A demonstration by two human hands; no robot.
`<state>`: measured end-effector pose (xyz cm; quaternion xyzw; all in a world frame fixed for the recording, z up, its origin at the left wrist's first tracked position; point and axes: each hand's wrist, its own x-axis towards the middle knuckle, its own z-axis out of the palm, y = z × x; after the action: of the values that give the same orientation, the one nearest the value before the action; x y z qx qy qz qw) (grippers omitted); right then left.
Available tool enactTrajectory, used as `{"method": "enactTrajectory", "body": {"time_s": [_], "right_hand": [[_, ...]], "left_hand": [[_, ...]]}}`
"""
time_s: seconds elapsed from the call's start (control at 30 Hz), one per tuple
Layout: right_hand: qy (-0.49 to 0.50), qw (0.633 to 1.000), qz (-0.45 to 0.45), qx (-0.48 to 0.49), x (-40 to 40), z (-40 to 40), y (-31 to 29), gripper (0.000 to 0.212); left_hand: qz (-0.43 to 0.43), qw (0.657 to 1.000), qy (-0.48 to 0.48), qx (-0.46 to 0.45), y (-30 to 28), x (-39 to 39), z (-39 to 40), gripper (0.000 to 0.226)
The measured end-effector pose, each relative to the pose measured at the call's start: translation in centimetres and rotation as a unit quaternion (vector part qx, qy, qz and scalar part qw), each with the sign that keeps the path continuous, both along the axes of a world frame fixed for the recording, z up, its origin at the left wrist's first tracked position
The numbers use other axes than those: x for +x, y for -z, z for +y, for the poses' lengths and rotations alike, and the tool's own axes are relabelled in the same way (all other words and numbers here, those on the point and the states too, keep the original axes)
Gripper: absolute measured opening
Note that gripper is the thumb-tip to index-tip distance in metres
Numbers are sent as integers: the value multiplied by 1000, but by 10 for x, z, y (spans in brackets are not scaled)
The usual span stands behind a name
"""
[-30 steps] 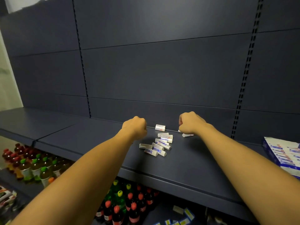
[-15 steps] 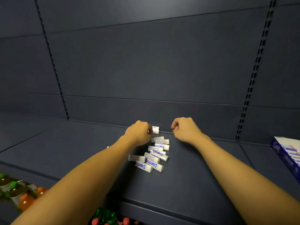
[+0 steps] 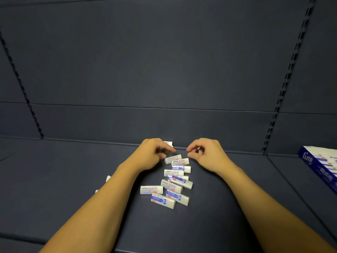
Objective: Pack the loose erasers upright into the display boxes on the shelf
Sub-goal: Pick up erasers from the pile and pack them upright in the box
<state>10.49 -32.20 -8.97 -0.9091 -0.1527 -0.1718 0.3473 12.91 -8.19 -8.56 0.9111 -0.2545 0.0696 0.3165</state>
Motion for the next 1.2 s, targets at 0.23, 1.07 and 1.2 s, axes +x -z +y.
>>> {"method": "enactTrajectory", "body": {"time_s": [0.23, 1.07, 1.2], "right_hand": [[-31, 998, 4, -50, 5, 5, 8, 14], [-36, 993, 22, -109, 10, 12, 8, 10], [-39, 992, 44, -114, 6, 9, 4, 21]], "left_hand": [[-4, 996, 70, 60, -1, 2, 3, 41], [-74, 988, -17, 132, -1, 2, -5, 24], [-74, 981, -36, 174, -1, 0, -3, 44]]}}
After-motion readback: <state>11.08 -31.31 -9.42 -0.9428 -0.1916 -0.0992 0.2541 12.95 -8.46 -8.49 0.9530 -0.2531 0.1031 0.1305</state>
